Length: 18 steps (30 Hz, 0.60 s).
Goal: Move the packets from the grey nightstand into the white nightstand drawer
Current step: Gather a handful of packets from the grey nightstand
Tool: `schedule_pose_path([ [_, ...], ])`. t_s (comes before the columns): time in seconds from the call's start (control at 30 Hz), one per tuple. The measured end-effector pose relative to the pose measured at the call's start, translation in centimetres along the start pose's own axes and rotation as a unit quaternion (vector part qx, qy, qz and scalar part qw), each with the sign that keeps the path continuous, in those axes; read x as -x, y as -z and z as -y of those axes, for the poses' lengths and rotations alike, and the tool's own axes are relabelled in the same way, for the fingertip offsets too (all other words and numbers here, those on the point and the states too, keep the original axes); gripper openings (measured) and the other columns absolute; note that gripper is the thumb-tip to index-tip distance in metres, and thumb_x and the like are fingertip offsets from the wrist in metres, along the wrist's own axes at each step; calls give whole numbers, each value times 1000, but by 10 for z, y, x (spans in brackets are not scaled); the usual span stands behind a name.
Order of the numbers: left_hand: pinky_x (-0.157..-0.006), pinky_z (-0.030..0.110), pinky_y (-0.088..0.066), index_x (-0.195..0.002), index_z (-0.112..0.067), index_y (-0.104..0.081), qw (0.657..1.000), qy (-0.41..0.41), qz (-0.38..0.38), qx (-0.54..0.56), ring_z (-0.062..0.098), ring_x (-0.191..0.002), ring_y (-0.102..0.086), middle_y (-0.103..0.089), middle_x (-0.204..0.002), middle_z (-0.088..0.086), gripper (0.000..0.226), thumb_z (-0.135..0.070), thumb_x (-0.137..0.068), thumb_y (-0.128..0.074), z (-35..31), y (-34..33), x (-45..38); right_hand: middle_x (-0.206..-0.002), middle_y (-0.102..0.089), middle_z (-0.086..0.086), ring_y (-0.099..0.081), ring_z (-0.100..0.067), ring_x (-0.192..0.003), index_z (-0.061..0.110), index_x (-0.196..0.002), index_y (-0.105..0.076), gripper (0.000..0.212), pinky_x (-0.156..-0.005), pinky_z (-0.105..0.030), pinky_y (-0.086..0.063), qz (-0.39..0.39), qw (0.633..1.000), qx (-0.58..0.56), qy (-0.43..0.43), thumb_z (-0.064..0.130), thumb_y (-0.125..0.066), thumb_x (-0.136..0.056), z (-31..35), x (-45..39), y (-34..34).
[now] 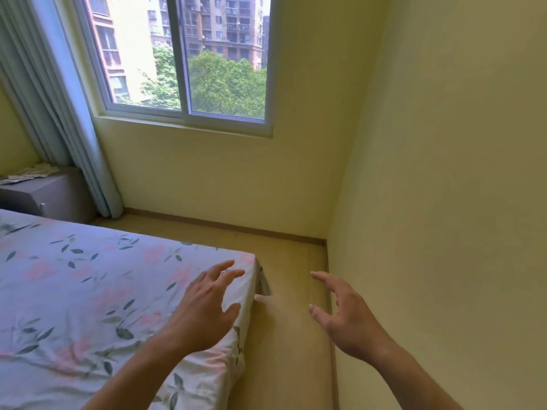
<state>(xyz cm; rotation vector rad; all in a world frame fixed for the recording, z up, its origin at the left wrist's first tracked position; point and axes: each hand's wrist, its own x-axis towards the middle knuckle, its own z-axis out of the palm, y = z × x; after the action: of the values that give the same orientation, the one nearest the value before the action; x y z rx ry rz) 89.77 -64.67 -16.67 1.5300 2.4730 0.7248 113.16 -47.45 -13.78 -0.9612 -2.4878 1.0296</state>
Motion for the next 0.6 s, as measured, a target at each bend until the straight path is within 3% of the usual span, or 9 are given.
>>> schedule_pose_path([
  [0.1, -123, 36, -25, -149, -46, -35, 998, 54, -27, -4, 10, -151, -24, -20, -165, -20, 62, -44, -95, -64, 5, -3, -41, -145, -40, 25, -34, 6, -132, 36, -151, -41, 64, -114, -20, -30, 31, 999, -3, 38, 32, -70, -94, -12, -67, 13],
  [0.3, -122, 34, -28, -149, -45, -36, 983, 166, -79, -9, 7, -149, -27, -23, -162, -22, 63, -42, -94, -65, 20, 9, -87, -150, -39, 25, -37, -1, -140, 40, -151, -39, 66, -121, -35, -34, 108, 989, -1, 103, 31, -70, -94, -7, -194, 22],
  [0.6, -120, 34, -30, -147, -41, -42, 945, 297, -138, -14, 9, -146, -33, -28, -160, -20, 62, -38, -91, -67, 83, 12, -161, -152, -34, 33, -36, 3, -139, 48, -148, -38, 62, -119, -34, -36, 191, 963, 3, 187, 36, -68, -95, 10, -369, 7],
])
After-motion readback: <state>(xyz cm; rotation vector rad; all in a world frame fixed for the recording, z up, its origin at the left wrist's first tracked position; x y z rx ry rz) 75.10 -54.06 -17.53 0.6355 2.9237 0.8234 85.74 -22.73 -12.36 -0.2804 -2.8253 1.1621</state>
